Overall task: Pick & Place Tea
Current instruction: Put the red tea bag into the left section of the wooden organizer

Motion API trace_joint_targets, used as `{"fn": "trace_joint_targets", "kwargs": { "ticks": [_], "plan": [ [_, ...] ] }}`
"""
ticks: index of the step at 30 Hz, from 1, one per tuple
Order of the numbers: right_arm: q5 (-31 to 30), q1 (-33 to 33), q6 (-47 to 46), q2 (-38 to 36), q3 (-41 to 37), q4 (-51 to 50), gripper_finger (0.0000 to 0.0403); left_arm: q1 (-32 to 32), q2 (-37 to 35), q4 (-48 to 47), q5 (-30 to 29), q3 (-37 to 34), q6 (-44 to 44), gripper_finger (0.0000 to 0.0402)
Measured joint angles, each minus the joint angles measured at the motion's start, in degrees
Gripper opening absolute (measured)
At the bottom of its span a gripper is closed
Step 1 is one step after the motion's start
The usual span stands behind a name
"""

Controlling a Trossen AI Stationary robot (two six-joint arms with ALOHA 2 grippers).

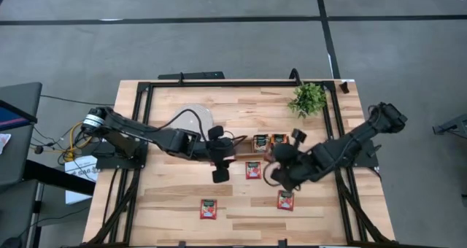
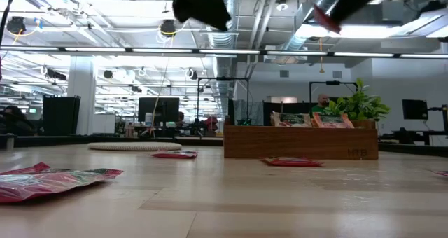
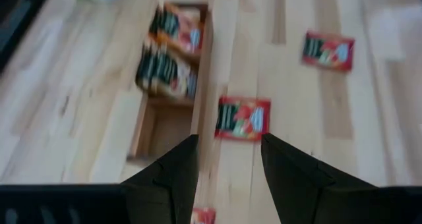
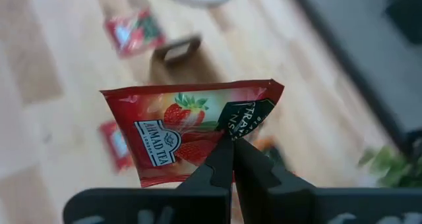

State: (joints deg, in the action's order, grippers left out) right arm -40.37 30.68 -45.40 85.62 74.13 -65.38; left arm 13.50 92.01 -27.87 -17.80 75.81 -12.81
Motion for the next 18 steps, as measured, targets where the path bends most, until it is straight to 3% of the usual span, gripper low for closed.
{"fn": "trace_joint_targets", "kwargs": {
  "ticks": [7,18],
  "plan": [
    [-8.05,-5.43,15.31,0.0,0.11,9.43,0.0,-0.37,0.0,0.32,-0.87,7.41,1.85,0.0156],
    [-10.67,-8.36,29.09,0.0,0.13,15.96,0.0,-4.8,0.0,0.73,-0.71,15.33,1.77,0.0156]
  ]
}}
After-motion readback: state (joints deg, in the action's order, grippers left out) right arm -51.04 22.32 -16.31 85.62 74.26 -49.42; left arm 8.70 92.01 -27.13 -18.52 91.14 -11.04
